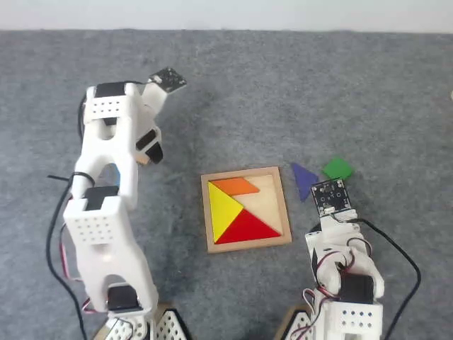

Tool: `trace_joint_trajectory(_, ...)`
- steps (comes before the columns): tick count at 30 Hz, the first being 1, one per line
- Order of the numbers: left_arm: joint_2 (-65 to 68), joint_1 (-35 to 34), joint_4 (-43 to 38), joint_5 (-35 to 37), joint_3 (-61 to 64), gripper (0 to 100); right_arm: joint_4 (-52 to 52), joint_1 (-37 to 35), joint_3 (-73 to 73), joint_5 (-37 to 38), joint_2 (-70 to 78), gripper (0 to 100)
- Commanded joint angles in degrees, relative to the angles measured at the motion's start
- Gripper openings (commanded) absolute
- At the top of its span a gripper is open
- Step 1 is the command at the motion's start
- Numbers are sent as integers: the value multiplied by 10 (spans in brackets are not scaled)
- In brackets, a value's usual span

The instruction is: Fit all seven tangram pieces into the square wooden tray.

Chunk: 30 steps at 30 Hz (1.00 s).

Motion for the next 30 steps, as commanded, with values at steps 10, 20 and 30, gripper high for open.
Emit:
trace_joint_trajectory(10,84,-27,6,-107,-68,203,-2,6,9,6,-9,9)
trace_joint_trajectory(20,124,-31,48,-105,-134,79,-2,3,9,6,-9,9)
trace_joint_trajectory(30,55,4,165,-61,-207,12,-3,6,9,6,-9,9)
